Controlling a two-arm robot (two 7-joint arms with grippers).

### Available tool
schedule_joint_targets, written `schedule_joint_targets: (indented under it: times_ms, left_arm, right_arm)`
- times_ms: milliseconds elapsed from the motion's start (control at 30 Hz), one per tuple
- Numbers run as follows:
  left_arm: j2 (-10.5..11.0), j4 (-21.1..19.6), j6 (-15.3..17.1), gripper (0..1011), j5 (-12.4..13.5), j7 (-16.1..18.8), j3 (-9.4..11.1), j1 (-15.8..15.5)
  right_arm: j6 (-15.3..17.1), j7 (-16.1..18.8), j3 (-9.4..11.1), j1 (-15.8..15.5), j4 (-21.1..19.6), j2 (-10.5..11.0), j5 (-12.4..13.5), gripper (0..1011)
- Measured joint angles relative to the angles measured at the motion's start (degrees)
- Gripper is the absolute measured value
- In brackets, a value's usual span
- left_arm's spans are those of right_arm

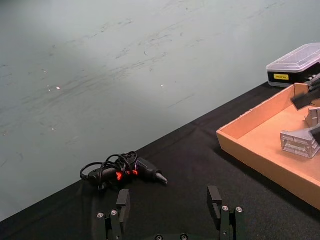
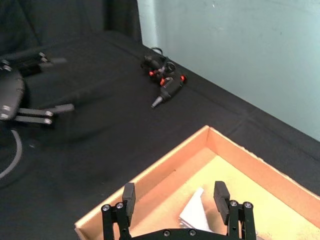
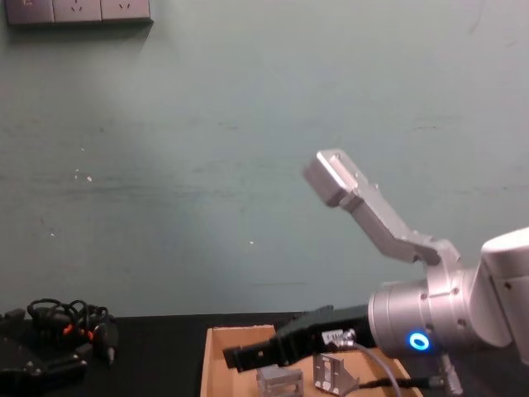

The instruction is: Use one hand to pick up the angle iron from the table and place it into the box.

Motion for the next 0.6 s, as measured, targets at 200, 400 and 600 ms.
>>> schedule_joint_targets:
  times_ms: [200, 400, 600]
  left_arm:
    - [0.0, 0.0, 0.0, 1011, 0.0, 0.0, 0.0, 0.0]
    - [0.0, 0.0, 0.0, 1011, 0.0, 0.0, 0.0, 0.0]
    - [0.0, 0.0, 0.0, 1011, 0.0, 0.0, 0.0, 0.0]
  right_arm:
    - [4.6, 0.3, 0.2, -3.0, -9.7, 3.0, 1.9, 1002]
    - [11.1, 2.5, 0.1, -5.7, -18.6, 6.9, 4.5, 1002]
    - [17.9, 5.1, -0.2, -8.5, -28.0, 12.1, 6.8, 1002]
